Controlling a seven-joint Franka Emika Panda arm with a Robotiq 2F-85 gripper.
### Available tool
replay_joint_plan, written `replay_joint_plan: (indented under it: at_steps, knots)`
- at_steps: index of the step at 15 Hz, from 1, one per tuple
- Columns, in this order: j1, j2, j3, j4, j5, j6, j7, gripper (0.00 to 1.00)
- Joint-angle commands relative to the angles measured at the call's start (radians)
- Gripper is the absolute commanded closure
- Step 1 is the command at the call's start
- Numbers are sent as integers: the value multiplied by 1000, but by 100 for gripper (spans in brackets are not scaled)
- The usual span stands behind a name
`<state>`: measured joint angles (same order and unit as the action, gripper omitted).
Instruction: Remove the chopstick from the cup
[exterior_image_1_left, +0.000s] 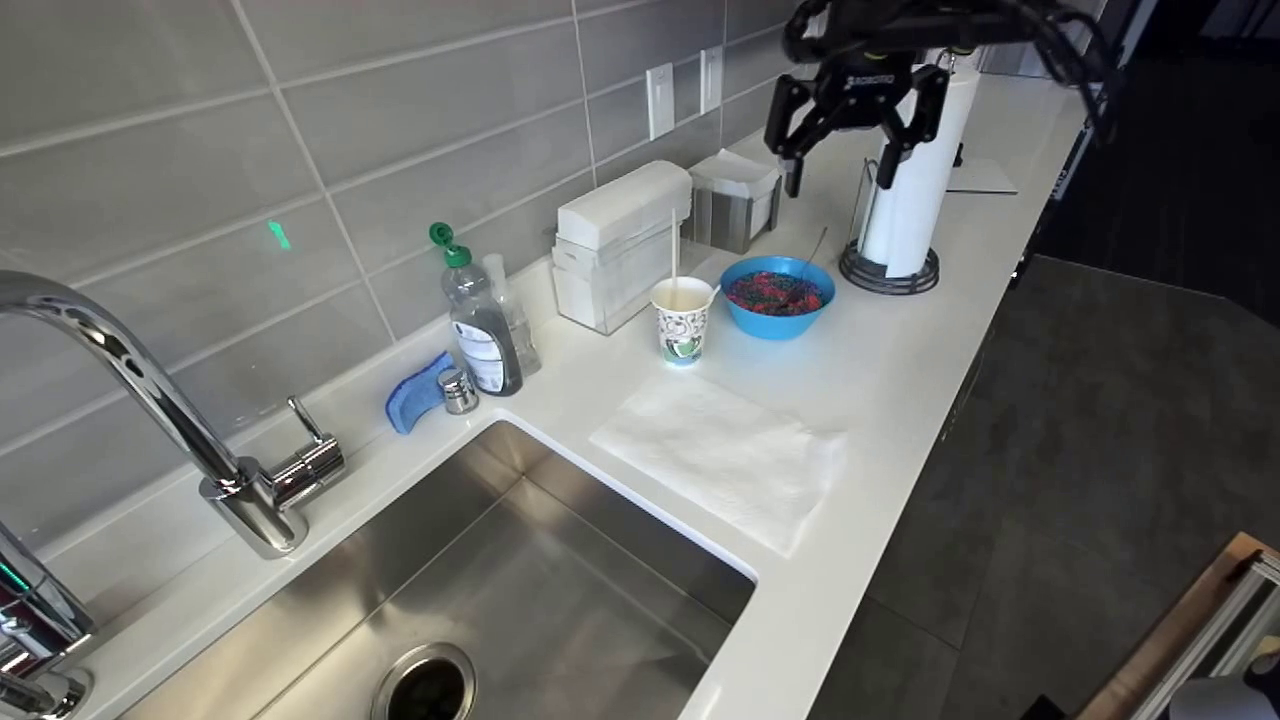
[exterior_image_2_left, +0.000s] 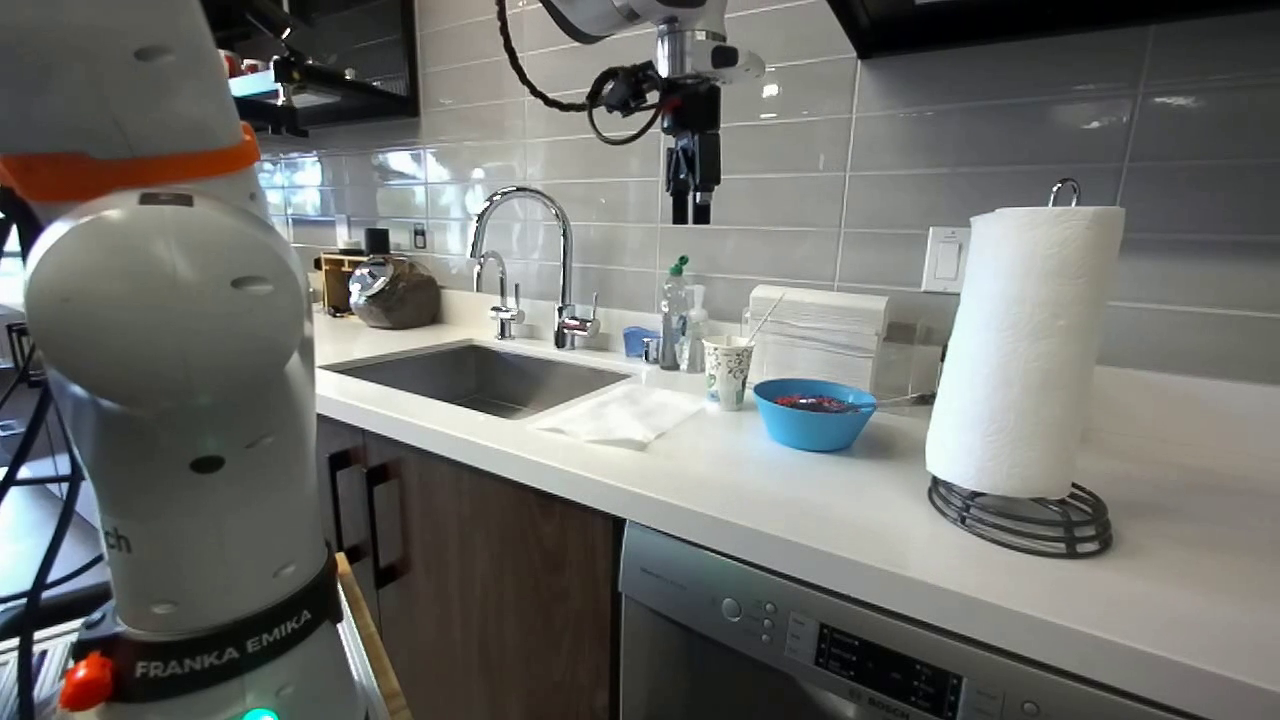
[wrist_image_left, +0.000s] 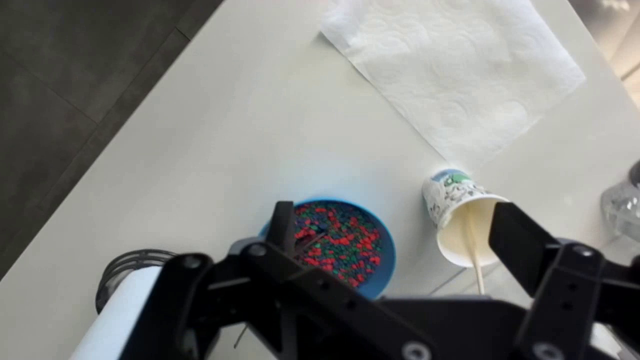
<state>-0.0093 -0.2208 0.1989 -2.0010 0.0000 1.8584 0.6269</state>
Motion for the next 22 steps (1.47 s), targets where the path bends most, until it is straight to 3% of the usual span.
replay_joint_plan:
  at_steps: [1, 5, 6, 13, 22]
  knots:
    - [23, 94, 25, 47, -94, 120, 173, 0]
    - [56, 191, 29, 95, -228, 165, 322, 0]
    - [64, 127, 4, 50, -172, 153, 255, 0]
    - [74, 136, -6, 59, -179, 154, 259, 0]
    - [119, 293, -9, 141, -290, 211, 401, 0]
